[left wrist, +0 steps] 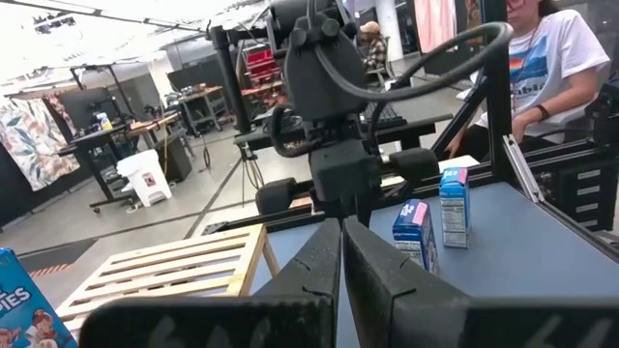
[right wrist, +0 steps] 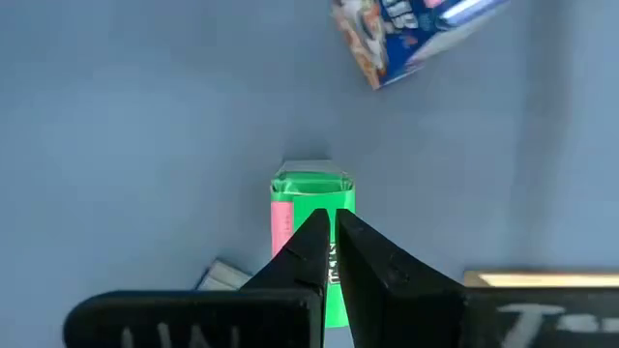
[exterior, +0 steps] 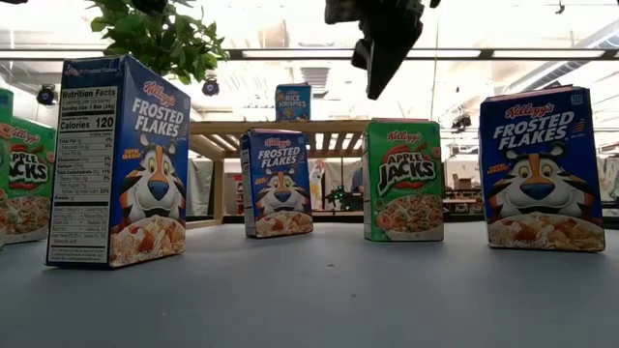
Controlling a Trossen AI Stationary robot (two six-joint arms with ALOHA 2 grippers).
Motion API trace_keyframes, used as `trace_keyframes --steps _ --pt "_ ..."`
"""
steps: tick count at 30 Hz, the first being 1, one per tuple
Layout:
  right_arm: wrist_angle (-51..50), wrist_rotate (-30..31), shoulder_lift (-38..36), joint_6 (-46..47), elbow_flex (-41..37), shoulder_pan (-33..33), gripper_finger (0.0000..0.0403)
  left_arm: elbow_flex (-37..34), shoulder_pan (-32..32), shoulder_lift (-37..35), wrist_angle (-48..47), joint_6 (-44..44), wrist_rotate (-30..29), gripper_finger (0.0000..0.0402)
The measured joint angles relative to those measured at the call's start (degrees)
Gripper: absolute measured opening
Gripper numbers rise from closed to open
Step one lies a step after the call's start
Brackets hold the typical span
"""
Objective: Stack cereal on shelf
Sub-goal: Put the right green cereal box on the shelf
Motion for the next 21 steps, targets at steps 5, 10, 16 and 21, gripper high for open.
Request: trace_keyframes --steps 5,10,16,21 --pt "-0.2 -0.3 -1.4 5.2 -1.7 0.3 0.0025 0.0 0.0 0.0 0.0 0.0 0.0 0.0" --pt "0.0 -0.3 -1.7 7.1 -4.6 0.8 0.0089 0.0 0.0 0.0 0.0 0.0 0.0 0.0" --pt "0.7 2.0 -1.8 7.1 -5.8 2.4 0.0191 0.0 0.0 0.0 0.0 0.0 0.0 0.0" --pt "0.7 5.4 -1.8 7.1 -6.1 4.1 0.0255 0.0 0.0 0.0 0.0 0.0 0.0 0.0"
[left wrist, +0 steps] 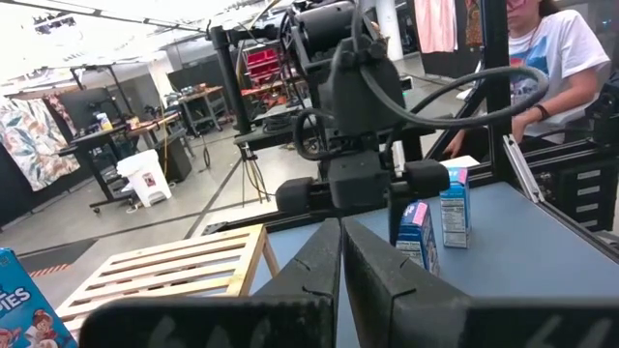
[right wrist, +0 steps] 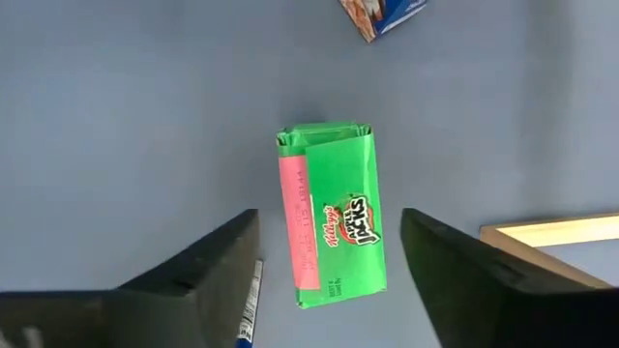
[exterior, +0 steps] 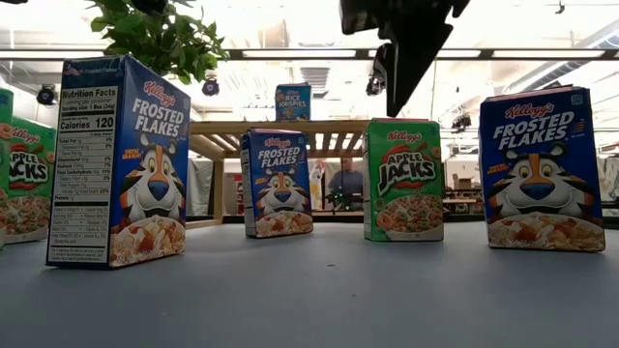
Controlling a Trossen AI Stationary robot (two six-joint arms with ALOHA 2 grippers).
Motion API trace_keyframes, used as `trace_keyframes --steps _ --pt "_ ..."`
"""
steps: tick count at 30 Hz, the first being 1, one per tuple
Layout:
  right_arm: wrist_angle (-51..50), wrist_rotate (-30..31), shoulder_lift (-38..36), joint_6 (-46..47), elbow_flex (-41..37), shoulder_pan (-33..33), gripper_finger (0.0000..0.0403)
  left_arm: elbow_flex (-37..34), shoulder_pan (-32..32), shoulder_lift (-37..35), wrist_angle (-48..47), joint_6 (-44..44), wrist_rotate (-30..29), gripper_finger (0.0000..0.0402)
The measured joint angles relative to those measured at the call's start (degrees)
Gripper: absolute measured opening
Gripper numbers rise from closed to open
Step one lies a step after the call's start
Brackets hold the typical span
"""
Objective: Stack cereal on shelf
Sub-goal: Put the right green cereal box on the shelf
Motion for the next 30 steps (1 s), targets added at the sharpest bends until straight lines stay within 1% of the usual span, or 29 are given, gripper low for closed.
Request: trace_keyframes --steps 4,8,13,18,21,25,30 --pt "1.3 0.4 0.0 0.7 -2.8 0.5 0.0281 0.0 0.0 0.0 0.0 0.0 0.0 0.0" --pt "2.8 0.8 0.1 2.5 -6.2 0.5 0.0283 0.0 0.0 0.0 0.0 0.0 0.0 0.0" --pt "4.9 1.8 0.1 2.8 -8.6 0.5 0.0255 0.0 0.0 0.0 0.1 0.2 0.0 0.0" --pt "5.5 1.8 0.0 2.8 -8.9 0.5 0.0215 0.0 0.0 0.0 0.1 0.2 0.0 0.0" --pt "5.8 1.8 -0.1 2.8 -8.9 0.5 0.0198 0.0 0.0 0.0 0.3 0.2 0.0 0.0" --pt "6.5 1.8 -0.3 2.7 -8.9 0.5 0.0185 0.0 0.0 0.0 0.3 0.2 0.0 0.0" --pt "6.5 1.8 -0.4 2.7 -8.9 0.4 0.018 0.0 0.0 0.0 0.3 0.2 0.0 0.0"
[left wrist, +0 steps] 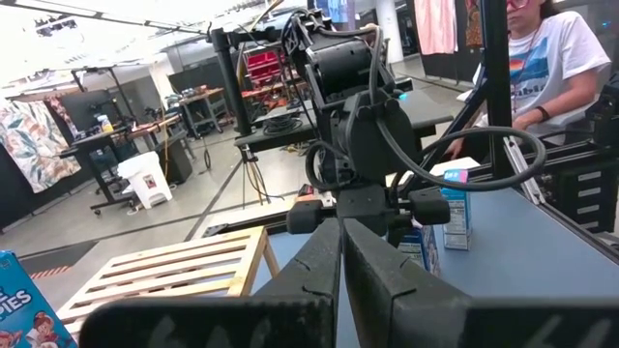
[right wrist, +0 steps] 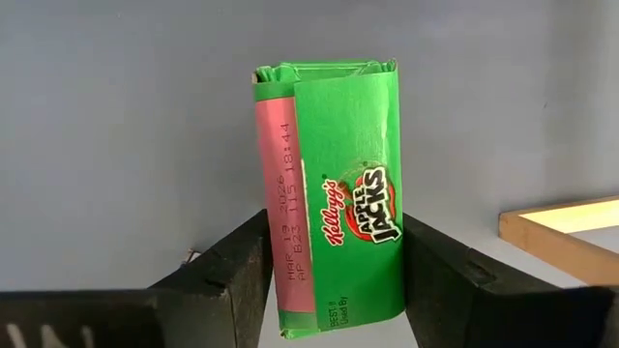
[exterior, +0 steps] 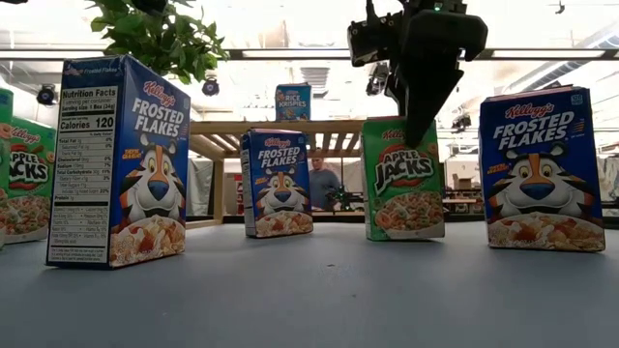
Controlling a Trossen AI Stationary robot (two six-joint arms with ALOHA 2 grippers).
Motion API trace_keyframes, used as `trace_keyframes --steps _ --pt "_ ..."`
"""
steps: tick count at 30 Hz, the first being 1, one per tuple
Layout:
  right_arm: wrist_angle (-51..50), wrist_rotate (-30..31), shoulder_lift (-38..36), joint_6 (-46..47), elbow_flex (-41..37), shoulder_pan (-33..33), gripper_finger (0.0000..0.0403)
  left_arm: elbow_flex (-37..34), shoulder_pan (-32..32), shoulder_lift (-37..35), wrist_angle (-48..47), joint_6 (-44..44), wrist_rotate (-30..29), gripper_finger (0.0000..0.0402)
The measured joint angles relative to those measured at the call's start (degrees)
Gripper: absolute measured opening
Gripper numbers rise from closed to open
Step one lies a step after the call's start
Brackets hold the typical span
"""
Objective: Stack cereal on shelf
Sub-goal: Put the right green cereal box on the shelf
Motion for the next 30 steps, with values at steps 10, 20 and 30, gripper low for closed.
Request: trace_keyframes --steps 10,20,30 --pt "-0.3 -0.1 -0.2 -1.0 3.7 0.0 0.0178 0.0 0.0 0.0 0.0 0.0 0.0 0.0" --pt "-13.8 -0.5 -0.3 -4.6 20.9 -2.2 0.0178 0.0 0.0 0.0 0.0 0.0 0.0 0.0" --pt "-22.9 -0.5 -0.4 -18.5 40.9 -15.1 0.0178 0.0 0.0 0.0 0.2 0.7 0.0 0.0"
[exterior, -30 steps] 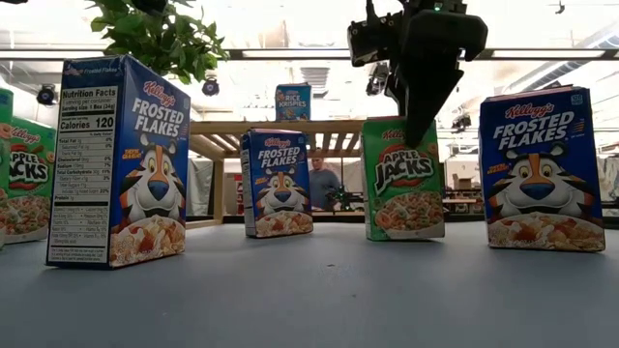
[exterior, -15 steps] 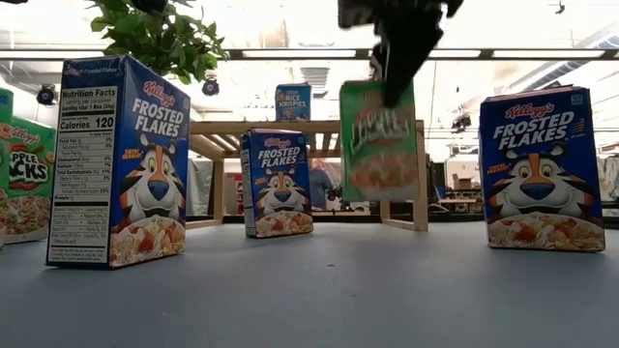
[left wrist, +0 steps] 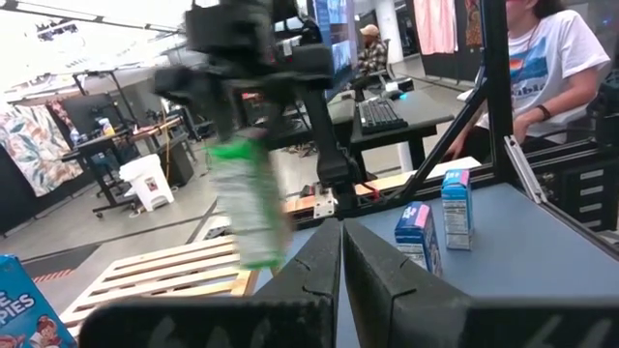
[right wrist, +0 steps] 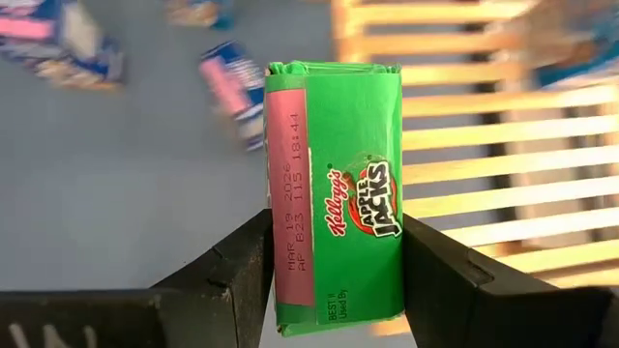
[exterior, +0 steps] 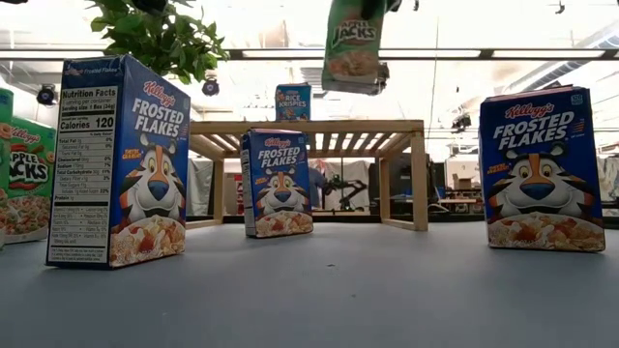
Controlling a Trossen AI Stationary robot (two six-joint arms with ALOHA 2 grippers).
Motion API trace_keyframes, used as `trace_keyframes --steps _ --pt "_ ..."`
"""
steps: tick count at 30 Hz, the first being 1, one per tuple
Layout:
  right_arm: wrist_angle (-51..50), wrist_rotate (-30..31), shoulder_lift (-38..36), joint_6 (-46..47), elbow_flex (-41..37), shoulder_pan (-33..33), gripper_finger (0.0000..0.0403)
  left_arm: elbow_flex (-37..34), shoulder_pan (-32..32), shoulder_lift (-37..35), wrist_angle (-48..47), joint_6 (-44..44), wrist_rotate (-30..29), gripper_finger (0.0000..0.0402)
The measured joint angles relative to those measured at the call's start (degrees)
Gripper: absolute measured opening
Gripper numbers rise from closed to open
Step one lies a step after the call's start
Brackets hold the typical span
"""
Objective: Stack cereal on shelf
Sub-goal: Put the right green cereal box on the shelf
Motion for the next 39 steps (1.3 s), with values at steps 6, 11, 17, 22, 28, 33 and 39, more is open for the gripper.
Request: trace_keyframes --steps 6,11,17,22,28,33,39 --pt "0.6 0.0 1.0 -14.6 3.3 -13.8 0.0178 0.0 0.0 0.0 0.0 0.8 0.0 0.0" --pt "4.3 -7.5 3.1 -20.5 3.3 -25.6 0.0178 0.0 0.0 0.0 0.2 2.2 0.0 0.0" --pt "8.8 -15.7 6.8 -23.3 3.3 -33.7 0.0178 0.0 0.0 0.0 0.2 2.5 0.0 0.0" --pt "9.6 -19.1 8.5 -24.1 3.2 -35.3 0.0178 0.0 0.0 0.0 0.2 2.5 0.0 0.0" --pt "12.0 -20.9 8.8 -24.0 3.2 -35.1 0.0178 0.0 0.0 0.0 0.1 2.4 0.0 0.0" --pt "13.6 -21.1 8.8 -23.4 3.2 -35.1 0.0178 0.0 0.0 0.0 0.0 2.3 0.0 0.0" --pt "13.8 -21.0 8.8 -23.4 2.1 -35.1 0.0178 0.0 0.0 0.0 0.0 2.3 0.0 0.0"
